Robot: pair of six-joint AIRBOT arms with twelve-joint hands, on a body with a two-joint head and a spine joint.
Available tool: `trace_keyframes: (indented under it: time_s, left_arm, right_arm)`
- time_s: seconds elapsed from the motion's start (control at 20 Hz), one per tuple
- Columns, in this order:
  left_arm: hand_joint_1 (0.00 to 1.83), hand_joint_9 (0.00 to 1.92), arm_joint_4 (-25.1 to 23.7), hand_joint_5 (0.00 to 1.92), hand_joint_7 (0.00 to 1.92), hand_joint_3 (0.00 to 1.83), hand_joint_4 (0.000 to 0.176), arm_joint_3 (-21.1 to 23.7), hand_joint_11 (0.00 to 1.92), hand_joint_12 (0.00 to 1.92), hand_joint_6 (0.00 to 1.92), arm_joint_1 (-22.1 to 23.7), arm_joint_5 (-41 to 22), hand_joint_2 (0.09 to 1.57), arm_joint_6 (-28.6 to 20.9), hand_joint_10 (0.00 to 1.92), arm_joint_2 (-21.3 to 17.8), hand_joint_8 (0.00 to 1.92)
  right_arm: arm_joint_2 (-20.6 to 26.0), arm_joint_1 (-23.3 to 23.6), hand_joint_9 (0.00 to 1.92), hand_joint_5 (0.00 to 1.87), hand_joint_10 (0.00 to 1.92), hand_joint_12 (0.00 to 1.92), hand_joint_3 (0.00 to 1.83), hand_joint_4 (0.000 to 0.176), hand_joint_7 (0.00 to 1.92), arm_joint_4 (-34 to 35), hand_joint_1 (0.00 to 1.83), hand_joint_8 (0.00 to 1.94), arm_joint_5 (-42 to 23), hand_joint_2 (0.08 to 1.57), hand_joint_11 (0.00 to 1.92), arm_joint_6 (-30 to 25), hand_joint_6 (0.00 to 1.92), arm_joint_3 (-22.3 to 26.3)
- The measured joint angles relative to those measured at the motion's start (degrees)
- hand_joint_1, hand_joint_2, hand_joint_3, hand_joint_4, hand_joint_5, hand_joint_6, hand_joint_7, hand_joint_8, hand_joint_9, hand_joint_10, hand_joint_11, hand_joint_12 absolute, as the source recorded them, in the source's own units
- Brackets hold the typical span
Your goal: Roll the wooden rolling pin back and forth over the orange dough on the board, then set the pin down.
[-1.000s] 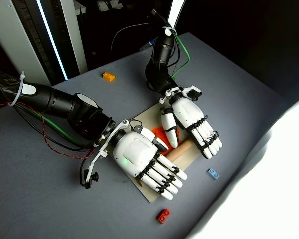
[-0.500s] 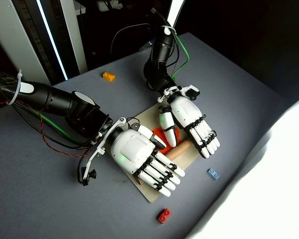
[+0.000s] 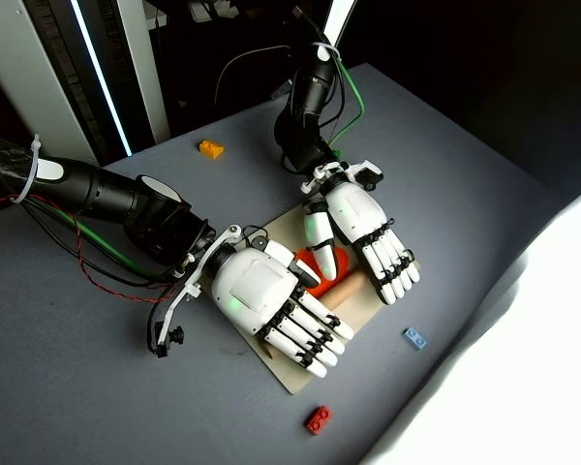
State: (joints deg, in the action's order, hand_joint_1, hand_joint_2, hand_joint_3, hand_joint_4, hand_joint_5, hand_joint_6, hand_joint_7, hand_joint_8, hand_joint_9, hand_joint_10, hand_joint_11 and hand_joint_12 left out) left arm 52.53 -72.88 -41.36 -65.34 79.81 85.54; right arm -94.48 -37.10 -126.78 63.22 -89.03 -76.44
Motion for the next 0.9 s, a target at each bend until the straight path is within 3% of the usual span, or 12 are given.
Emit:
trace_keyframes:
  time_s: [0.35, 0.6, 0.9]
  left_arm:
    - [0.0, 0.18, -0.98, 0.24, 0.24, 0.0, 0.0, 2.27, 0.0, 0.3, 0.01, -1.46, -2.27, 1.49, -0.35, 0.01, -0.57, 0.01]
    - [0.0, 0.18, -1.11, 0.23, 0.23, 0.0, 0.0, 3.61, 0.0, 0.28, 0.0, -2.16, -3.78, 1.49, -0.42, 0.0, -0.74, 0.0]
    - [0.0, 0.19, -1.16, 0.25, 0.25, 0.0, 0.0, 4.61, 0.0, 0.32, 0.0, -2.51, -4.5, 1.49, -0.46, 0.0, -1.07, 0.0]
  right_arm:
    - [0.13, -0.83, 0.28, 0.3, 0.03, 0.76, 0.0, 0.0, 0.33, -0.5, 0.0, 0.02, 2.97, 1.47, 0.0, 0.39, 0.04, 1.79]
    - [0.39, -1.44, 0.26, 0.29, 0.02, 0.7, 0.0, 0.0, 0.32, -0.87, 0.0, 0.0, 4.85, 1.47, 0.0, 0.83, 0.03, 3.1]
    - [0.48, -1.9, 0.3, 0.31, 0.02, 0.86, 0.0, 0.0, 0.35, -0.7, 0.0, 0.01, 6.47, 1.46, 0.0, 1.22, 0.02, 3.98]
